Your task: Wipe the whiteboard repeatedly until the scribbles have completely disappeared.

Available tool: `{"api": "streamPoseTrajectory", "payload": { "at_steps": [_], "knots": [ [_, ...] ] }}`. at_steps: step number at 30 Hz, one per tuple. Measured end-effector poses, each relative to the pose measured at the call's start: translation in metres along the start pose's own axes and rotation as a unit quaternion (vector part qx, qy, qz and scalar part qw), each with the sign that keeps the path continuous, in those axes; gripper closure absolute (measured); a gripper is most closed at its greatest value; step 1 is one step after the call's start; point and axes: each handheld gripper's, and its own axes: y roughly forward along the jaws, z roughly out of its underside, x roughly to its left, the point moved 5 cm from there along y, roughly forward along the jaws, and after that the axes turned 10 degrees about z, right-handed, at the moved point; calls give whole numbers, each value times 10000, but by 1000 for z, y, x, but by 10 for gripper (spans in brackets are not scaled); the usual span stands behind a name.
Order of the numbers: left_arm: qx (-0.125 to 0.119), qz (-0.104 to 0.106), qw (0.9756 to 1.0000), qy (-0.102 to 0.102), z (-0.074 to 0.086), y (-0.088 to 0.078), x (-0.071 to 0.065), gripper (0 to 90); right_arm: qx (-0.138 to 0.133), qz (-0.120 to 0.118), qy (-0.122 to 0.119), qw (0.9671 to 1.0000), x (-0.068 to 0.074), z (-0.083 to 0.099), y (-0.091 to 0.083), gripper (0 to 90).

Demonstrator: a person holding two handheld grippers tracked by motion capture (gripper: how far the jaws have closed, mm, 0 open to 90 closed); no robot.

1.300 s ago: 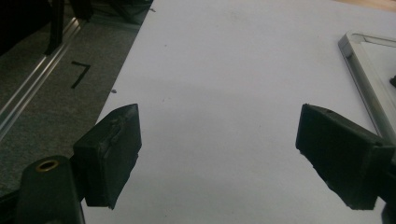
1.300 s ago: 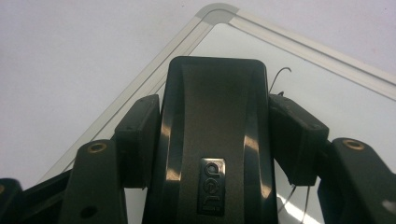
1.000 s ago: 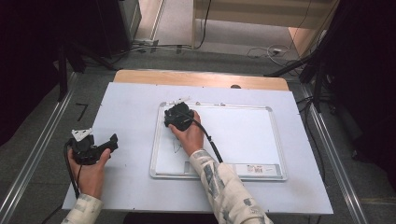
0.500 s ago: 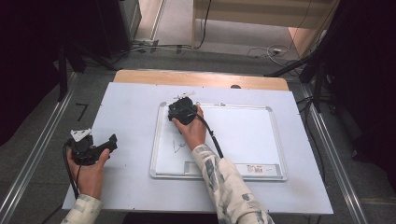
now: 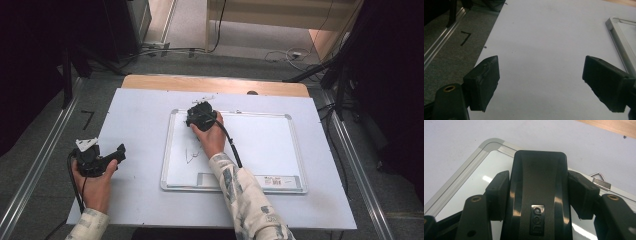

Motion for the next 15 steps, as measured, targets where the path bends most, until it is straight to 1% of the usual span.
{"api": "streamPoseTrajectory", "payload": {
  "at_steps": [2,7,15],
  "knots": [
    [2,8,10000,3,0,1,-1,149,-22,20,-29,10000,1,0,0,365],
    [5,13,10000,23,0,2,-2,149,-39,1,-16,10000,5,-1,1,365],
    [-4,3,10000,-4,-1,1,-1,149,-76,-101,-124,9998,20,-4,1,365]
  ]
}}
